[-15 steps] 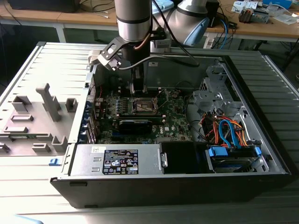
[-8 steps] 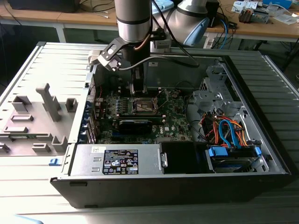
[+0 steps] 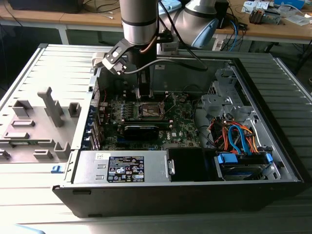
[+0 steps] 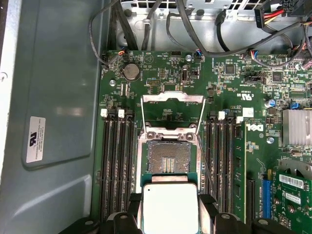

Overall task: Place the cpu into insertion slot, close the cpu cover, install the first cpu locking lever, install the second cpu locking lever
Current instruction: 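Place the cpu into insertion slot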

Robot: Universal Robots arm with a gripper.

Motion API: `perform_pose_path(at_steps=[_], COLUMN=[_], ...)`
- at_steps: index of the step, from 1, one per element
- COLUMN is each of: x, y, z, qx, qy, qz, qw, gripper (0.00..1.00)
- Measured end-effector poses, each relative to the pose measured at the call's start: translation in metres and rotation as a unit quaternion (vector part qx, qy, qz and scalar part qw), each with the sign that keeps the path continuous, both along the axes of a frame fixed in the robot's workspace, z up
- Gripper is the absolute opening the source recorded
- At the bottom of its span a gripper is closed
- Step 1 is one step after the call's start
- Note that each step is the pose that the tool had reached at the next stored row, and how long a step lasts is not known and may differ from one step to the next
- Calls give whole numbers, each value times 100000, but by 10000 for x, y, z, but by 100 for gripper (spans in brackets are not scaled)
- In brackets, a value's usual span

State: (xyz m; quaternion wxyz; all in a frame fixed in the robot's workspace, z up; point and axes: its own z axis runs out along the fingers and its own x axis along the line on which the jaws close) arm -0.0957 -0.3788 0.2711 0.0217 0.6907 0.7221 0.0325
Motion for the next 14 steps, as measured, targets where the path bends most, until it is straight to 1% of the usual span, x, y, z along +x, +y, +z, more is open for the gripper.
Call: perform_pose_path(at_steps=[10, 12, 14], x=[0, 0, 0], y=[0, 0, 0], z=[-17, -43, -45], qx=[-11, -13, -15], qy=[0, -1, 1], qz=[0, -1, 1], qw=[100000, 100000, 100000], gripper=[55, 55, 55])
